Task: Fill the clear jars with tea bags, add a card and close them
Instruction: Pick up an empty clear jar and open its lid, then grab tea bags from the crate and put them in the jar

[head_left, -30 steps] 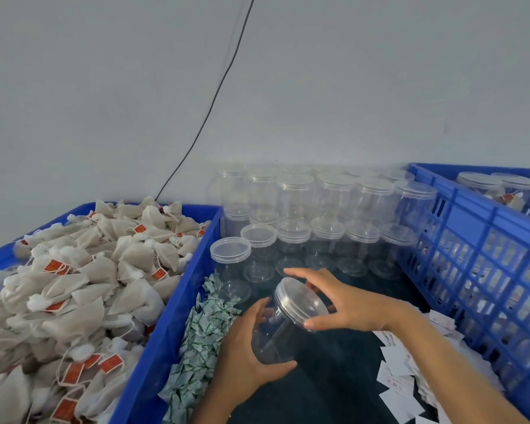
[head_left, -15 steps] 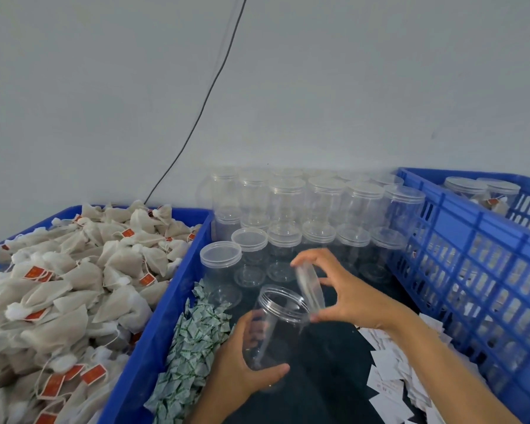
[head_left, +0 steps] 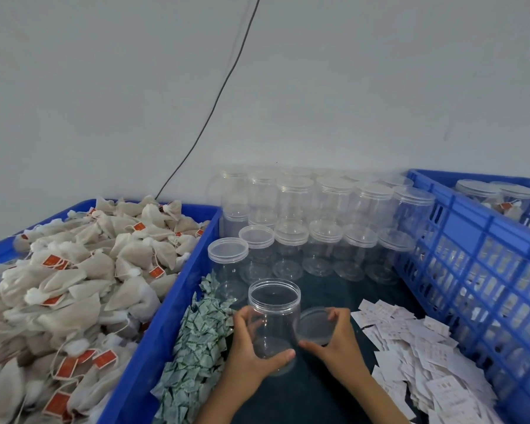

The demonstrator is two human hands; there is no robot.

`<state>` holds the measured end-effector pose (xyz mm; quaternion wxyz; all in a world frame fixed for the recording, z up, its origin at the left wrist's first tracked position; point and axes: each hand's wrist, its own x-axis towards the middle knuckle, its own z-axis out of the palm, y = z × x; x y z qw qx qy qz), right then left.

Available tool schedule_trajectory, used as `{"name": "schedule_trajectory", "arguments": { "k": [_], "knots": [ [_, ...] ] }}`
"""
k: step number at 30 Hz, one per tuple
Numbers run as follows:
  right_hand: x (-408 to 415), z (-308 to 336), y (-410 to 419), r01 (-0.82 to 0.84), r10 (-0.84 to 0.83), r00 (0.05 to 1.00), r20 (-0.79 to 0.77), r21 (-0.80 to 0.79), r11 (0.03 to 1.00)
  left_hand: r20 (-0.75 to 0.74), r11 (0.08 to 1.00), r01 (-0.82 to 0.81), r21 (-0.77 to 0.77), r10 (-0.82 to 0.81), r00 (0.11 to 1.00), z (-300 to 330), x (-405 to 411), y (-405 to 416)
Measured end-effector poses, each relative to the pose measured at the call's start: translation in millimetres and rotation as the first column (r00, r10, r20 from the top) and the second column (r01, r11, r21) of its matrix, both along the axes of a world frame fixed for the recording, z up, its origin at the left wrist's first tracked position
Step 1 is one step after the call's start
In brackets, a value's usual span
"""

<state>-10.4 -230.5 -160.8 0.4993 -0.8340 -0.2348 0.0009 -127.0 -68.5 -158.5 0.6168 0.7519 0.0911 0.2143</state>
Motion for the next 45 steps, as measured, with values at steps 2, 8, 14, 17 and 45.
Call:
{"name": "schedule_trajectory", "arguments": {
  "k": [2,8,14,17,45],
  "knots": [
    [-2.8,-4.4,-0.8,0.044,-0.04,0.998,0.051,-0.082,0.996,-0.009,0.999,0.005,0.037,-0.005,1.0,-2.7,3.6,-3.3],
    [-5.9,-7.2,1.0,0.061,-0.036,0.992,0.122,-0.206,0.977,-0.047,0.994,-0.019,0.11,0.024,0.999,-2.0,5.1,-7.0],
    [-7.9,-4.9,0.2,0.042,0.034,0.981,0.189,-0.384,0.922,-0.085,0.992,-0.055,0.111,0.065,0.994,5.3,1.1,-13.2],
    [-15.1,2.4,0.4,-0.011,0.093,0.97,0.227,-0.338,0.941,-0.121,0.993,-0.05,0.108,0.063,0.991,8.5,0.3,-12.8],
    [-54.6,5.3,52.9,-0.195,0.235,0.972,-0.018,0.495,0.847,-0.061,0.28,-0.335,0.9,0.84,0.539,191.9,-1.4,68.7]
  ]
}}
